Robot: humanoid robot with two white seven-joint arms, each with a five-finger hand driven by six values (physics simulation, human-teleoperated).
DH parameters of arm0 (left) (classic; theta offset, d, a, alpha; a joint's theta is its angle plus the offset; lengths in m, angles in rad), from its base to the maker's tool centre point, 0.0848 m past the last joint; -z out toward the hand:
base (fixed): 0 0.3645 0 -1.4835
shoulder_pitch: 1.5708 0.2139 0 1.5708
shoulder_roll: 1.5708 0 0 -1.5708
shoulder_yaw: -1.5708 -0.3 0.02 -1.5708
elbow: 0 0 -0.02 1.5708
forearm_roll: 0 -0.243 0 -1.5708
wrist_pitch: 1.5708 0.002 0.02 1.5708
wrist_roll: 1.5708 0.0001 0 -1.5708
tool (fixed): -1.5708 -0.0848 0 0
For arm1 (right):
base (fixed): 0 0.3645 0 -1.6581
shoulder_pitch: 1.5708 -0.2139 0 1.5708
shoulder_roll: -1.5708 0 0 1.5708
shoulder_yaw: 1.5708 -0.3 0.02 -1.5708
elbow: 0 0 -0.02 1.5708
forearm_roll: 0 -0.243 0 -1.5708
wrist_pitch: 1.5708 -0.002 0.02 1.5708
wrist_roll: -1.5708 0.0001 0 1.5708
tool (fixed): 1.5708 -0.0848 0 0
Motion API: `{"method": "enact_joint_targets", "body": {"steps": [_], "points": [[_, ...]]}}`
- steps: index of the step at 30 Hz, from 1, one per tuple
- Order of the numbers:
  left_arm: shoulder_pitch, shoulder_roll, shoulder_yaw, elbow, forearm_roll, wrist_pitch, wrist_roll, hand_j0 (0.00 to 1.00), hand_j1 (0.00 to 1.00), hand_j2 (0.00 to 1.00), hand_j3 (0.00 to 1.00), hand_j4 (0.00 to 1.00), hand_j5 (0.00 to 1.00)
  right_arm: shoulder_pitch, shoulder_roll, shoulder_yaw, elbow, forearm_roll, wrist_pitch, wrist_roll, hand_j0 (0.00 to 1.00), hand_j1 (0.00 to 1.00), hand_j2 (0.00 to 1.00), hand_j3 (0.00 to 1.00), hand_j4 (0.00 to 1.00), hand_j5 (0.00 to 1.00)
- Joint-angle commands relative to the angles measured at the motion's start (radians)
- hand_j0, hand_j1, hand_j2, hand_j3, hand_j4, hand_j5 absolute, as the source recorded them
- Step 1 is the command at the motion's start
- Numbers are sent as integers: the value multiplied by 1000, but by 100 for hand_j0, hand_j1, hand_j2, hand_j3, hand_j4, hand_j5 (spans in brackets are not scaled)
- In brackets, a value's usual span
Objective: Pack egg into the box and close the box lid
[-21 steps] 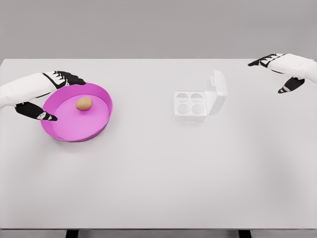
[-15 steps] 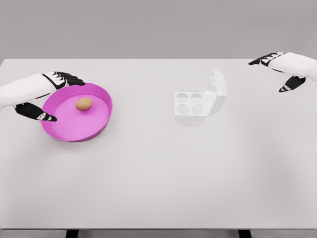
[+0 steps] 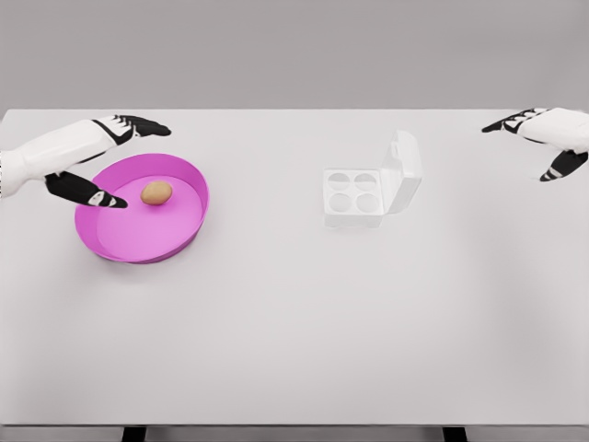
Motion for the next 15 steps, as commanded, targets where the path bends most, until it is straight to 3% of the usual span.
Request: {"method": "enact_joint_targets", "body": {"steps": [1, 9, 15], "points": [[0, 0, -37, 13, 43, 2, 0, 94, 94, 94, 94, 94, 94, -2, -13, -1, 4, -11, 2, -2, 100, 100, 100, 100, 100, 100], [9, -2, -76, 33, 60, 2, 0, 89, 89, 89, 89, 89, 89, 0, -18, -3, 2, -3, 2, 10, 100, 100, 100, 100, 100, 100], [11, -25, -74, 113, 53, 2, 0, 87, 87, 87, 87, 87, 87, 6, -34, -11, -1, -3, 2, 10, 100, 100, 100, 100, 100, 100]]}}
